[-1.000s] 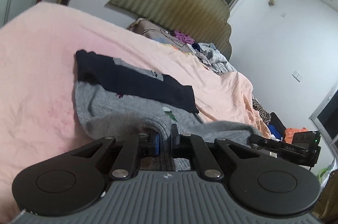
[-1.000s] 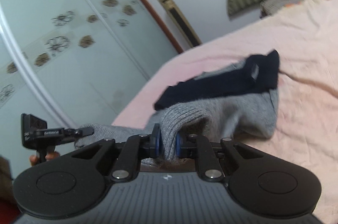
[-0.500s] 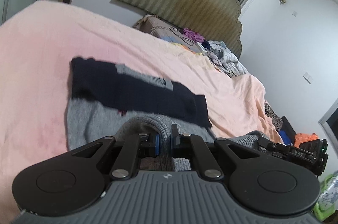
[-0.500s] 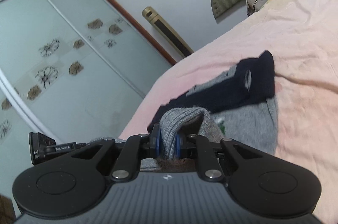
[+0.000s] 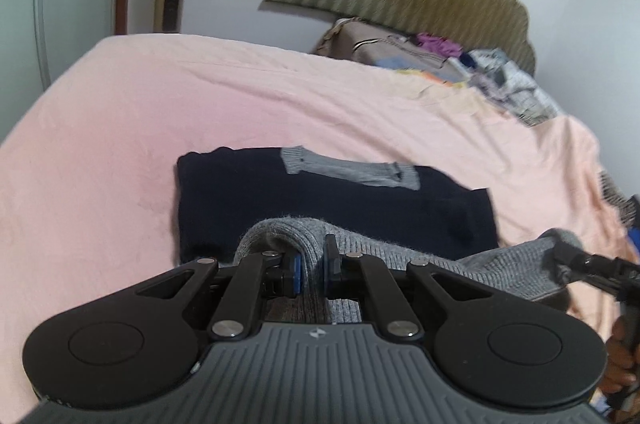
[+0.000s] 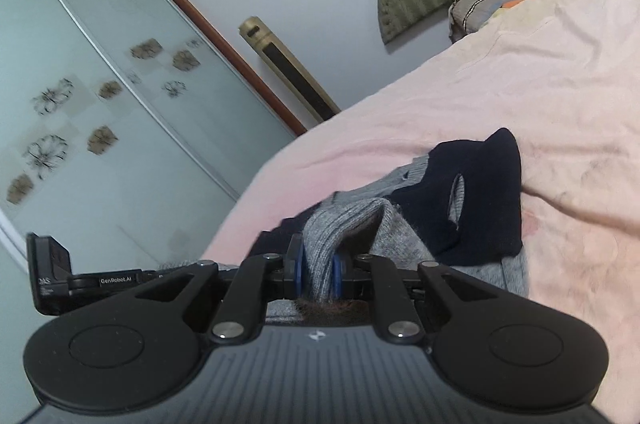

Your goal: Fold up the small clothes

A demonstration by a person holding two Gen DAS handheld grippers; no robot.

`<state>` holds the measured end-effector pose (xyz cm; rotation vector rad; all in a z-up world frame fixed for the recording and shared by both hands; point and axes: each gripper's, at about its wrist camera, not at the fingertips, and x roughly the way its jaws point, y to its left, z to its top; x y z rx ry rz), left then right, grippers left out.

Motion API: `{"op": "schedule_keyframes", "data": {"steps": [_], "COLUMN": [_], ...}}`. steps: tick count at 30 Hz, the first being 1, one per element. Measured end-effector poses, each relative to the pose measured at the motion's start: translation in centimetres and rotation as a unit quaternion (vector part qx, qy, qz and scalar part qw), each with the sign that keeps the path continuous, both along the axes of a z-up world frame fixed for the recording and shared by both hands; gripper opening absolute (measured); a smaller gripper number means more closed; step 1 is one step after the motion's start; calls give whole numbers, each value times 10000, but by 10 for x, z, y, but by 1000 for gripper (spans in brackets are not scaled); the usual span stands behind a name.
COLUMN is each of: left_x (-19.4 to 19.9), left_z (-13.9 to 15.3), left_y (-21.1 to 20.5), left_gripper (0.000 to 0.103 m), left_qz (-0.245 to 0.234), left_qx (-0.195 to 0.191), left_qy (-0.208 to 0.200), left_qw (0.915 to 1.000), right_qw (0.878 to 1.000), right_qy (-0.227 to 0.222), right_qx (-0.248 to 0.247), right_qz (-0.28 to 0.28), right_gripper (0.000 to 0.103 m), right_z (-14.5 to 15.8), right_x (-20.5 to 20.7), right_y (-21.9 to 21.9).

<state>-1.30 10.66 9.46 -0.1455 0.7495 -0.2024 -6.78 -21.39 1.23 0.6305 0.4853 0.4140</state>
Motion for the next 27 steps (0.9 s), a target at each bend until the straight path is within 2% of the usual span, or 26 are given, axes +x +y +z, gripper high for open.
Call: {"op": "schedule_keyframes", "data": {"steps": [3, 14, 27], "left_x": [13, 43, 91], "left_z": [-5, -12, -35], "left_y": [-5, -8, -3], "left_gripper": [10, 10, 10], "left_qz": [34, 105, 325], "left_qx": [145, 151, 242], "left_qy": [74, 341, 738], "left_qw": [9999, 9993, 9964], "right_qw": [10000, 9996, 9978], "right_qy": [47, 191, 556], "right_qx": [-29, 149, 270], "right_qz": [-6, -150, -245], "right_gripper": [14, 14, 14], "right_z": [-4, -12, -31], "right_x": [10, 38, 79], "right_y": [3, -5, -11]}}
